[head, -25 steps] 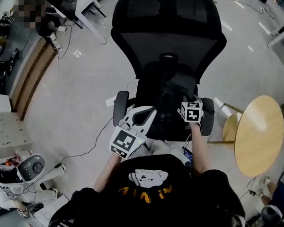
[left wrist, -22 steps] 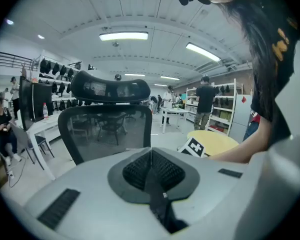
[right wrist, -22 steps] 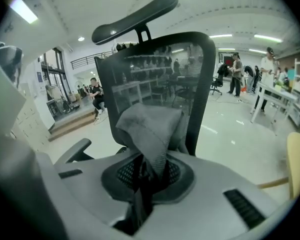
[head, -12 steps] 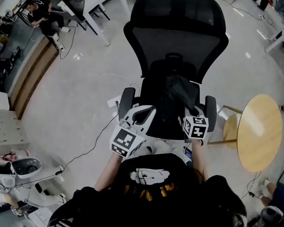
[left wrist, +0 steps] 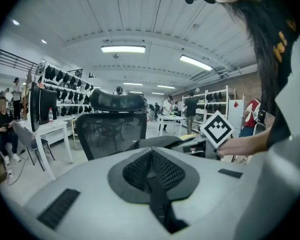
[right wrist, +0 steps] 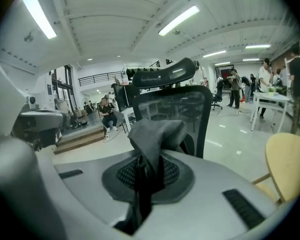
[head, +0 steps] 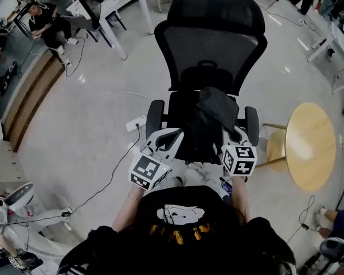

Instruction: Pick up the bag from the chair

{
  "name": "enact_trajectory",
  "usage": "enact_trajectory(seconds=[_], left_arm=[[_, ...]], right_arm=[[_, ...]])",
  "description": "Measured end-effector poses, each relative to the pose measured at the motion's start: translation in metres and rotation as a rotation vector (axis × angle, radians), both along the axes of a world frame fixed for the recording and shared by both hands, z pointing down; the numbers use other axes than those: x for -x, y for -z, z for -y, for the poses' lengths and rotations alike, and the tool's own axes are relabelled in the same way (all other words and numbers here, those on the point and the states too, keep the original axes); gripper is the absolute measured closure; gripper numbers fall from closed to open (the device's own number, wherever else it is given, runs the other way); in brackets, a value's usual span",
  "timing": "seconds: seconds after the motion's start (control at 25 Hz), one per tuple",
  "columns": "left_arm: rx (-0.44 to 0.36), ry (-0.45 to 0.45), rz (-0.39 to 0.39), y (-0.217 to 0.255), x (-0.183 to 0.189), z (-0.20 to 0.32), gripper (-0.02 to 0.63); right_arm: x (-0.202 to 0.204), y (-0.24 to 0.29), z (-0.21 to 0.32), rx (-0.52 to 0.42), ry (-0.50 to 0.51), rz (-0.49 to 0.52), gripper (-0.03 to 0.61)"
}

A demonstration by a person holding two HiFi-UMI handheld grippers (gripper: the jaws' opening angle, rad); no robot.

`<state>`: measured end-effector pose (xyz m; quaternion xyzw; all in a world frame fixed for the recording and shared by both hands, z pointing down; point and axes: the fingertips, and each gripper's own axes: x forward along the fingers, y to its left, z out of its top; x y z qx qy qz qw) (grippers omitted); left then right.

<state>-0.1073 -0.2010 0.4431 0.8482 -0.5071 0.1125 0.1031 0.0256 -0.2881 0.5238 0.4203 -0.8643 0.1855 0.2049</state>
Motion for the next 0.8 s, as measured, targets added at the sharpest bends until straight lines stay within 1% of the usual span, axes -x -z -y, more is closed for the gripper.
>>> enact_trajectory(seconds=[0.2,0.32,0.56,0.8], left_arm=[[-0.015,-0.024,-0.011,-0.004,0.008,-0.051,0.603],[-0.011,-0.045,-0.019,-0.002,0.009,-0.079,0.603],[0.001,-0.069,-0.05,-0.004,0.008,-0.114,0.603],[0.007,-0.084,-0.067,-0.004,-0.003,-0.124,0.603]], right_arm=[[0.0,0.036,-0.054,-0.067,-0.035,0.061,0.571],[0.0,0.056,-0.084,-0.085,-0.055,0.09,0.571],[-0.002,0.072,-0.123,-0.079,-0.088,0.114,0.571],[-0.007,0.079,-0.149,-0.064,-0.079,0.103,0.571]])
